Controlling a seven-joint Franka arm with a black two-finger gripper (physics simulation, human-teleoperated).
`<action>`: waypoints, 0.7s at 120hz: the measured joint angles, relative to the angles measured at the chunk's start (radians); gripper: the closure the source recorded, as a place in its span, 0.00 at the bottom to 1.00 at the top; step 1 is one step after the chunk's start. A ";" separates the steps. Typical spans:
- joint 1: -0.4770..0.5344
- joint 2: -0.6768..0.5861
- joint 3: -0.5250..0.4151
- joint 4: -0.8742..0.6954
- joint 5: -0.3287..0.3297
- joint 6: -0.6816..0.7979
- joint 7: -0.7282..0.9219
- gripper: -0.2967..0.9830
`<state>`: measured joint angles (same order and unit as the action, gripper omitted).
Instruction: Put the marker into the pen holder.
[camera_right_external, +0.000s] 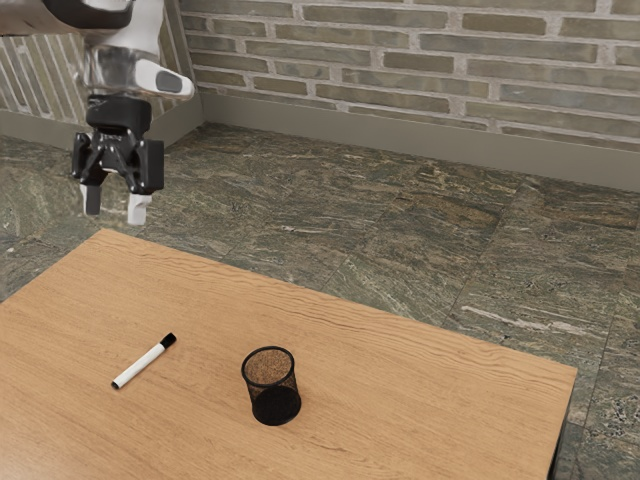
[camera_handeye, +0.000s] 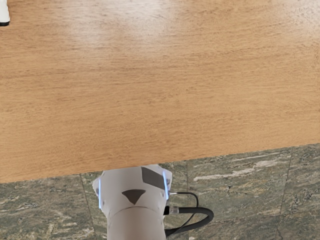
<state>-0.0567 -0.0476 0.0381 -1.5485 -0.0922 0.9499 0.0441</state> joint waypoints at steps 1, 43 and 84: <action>-0.002 0.000 0.000 -0.004 -0.001 0.023 0.002 0.23; 0.044 0.152 -0.001 -0.141 0.051 0.464 0.020 0.23; 0.146 0.199 0.026 -0.522 0.072 0.858 0.013 0.23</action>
<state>0.0896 0.1517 0.0639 -2.0709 -0.0203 1.8078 0.0566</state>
